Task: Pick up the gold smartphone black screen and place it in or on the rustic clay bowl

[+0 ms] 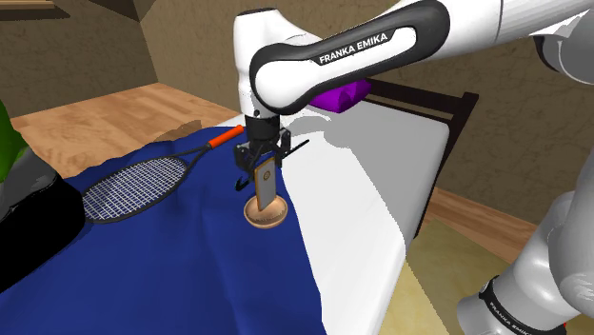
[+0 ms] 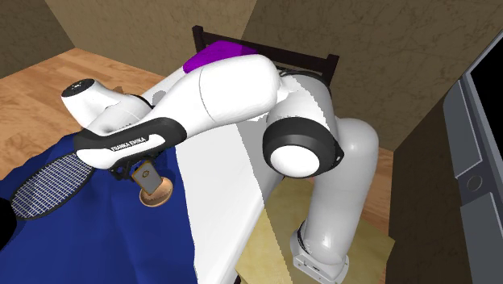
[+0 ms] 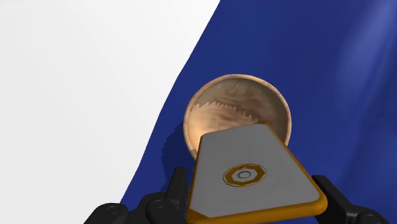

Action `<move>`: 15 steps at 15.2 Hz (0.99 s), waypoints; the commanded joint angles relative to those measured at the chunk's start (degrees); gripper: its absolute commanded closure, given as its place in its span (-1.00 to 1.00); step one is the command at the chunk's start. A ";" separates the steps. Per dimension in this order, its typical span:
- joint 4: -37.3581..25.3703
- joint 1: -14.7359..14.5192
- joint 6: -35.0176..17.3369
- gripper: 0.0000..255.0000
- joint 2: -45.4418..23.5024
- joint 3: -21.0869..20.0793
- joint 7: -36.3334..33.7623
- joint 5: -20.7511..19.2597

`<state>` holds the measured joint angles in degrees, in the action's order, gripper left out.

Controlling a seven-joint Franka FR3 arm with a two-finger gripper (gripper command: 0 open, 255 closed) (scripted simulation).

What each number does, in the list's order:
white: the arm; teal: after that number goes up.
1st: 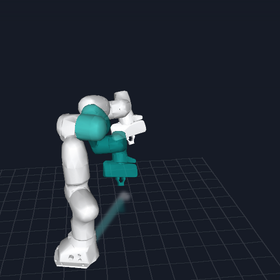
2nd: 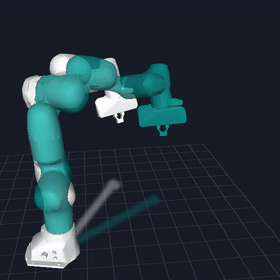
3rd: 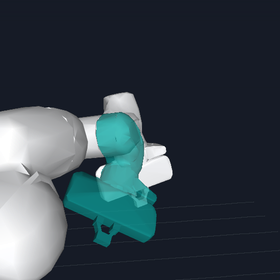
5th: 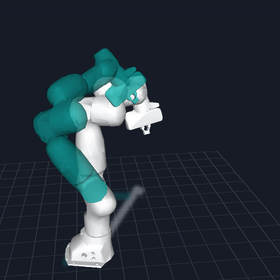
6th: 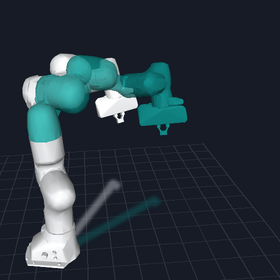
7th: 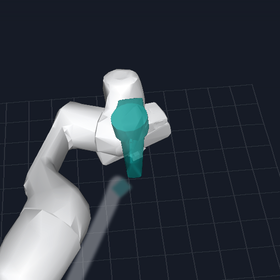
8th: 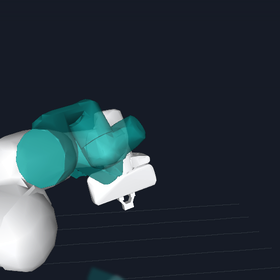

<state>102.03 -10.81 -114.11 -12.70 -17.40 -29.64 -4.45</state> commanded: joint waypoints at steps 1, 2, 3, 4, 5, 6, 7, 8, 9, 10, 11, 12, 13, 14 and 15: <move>0.38 -0.12 -0.87 1.00 -0.49 -0.01 -0.24 -0.19; 0.37 -0.12 -0.87 1.00 -0.49 -0.01 -0.24 -0.19; 0.37 -0.12 -0.87 1.00 -0.50 -0.01 -0.24 -0.19; 0.37 -0.12 -0.87 1.00 -0.50 -0.01 -0.24 -0.19; 0.37 -0.12 -0.87 1.00 -0.50 -0.01 -0.25 -0.19; 0.37 -0.12 -0.87 1.00 -0.50 -0.01 -0.25 -0.19; 0.37 -0.12 -0.87 1.00 -0.50 -0.01 -0.25 -0.19; 0.37 -0.12 -0.87 1.00 -0.50 -0.01 -0.25 -0.19; 0.37 -0.12 -0.87 -1.00 -0.50 -0.01 -0.25 -0.19; 0.37 -0.12 -0.87 -1.00 -0.50 -0.01 -0.25 -0.19; 0.37 -0.12 -0.87 -1.00 -0.49 -0.01 -0.25 -0.19; 0.37 -0.12 -0.87 -1.00 -0.49 -0.01 -0.25 -0.19; 0.37 -0.12 -0.87 -1.00 -0.49 -0.01 -0.25 -0.19; 0.37 -0.12 -0.87 -1.00 -0.49 -0.01 -0.25 -0.19; -0.90 -0.10 0.90 -1.00 0.03 -0.07 -0.10 0.03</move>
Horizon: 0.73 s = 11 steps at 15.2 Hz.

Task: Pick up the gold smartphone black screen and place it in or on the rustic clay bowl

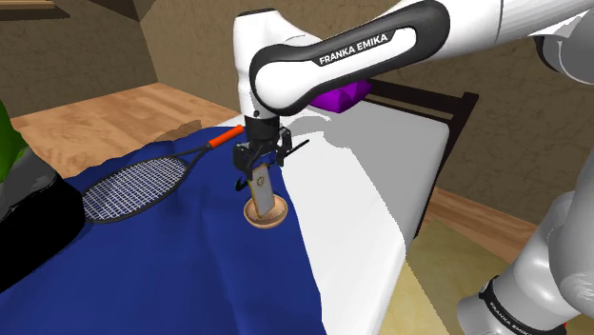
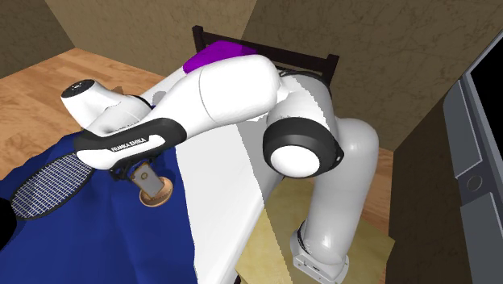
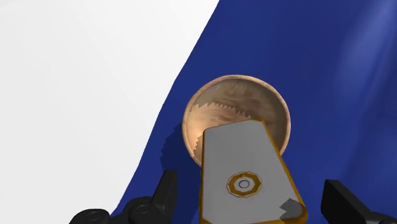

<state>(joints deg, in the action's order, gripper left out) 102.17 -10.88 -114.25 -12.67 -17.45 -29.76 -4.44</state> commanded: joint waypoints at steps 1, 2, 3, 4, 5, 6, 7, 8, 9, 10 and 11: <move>-2.40 -0.02 2.83 -1.00 0.45 -0.08 0.15 0.21; -3.85 -0.02 4.63 -1.00 0.82 -0.13 0.26 0.37; -5.06 -0.03 6.07 -1.00 1.06 -0.16 0.33 0.47; -5.06 -0.03 6.07 -1.00 1.06 -0.16 0.33 0.47; -5.05 -0.03 6.07 -1.00 1.07 -0.16 0.33 0.47; -5.06 -0.03 6.07 -1.00 1.07 -0.16 0.33 0.47; -5.06 -0.03 6.07 -1.00 1.06 -0.16 0.33 0.47; -5.06 -0.03 6.07 -1.00 1.06 -0.16 0.33 0.47; -5.06 -0.03 6.07 -1.00 1.06 -0.16 0.33 0.47; -5.06 -0.03 6.07 -1.00 1.06 -0.16 0.33 0.47; -5.05 -0.03 6.06 -1.00 1.07 -0.16 0.33 0.47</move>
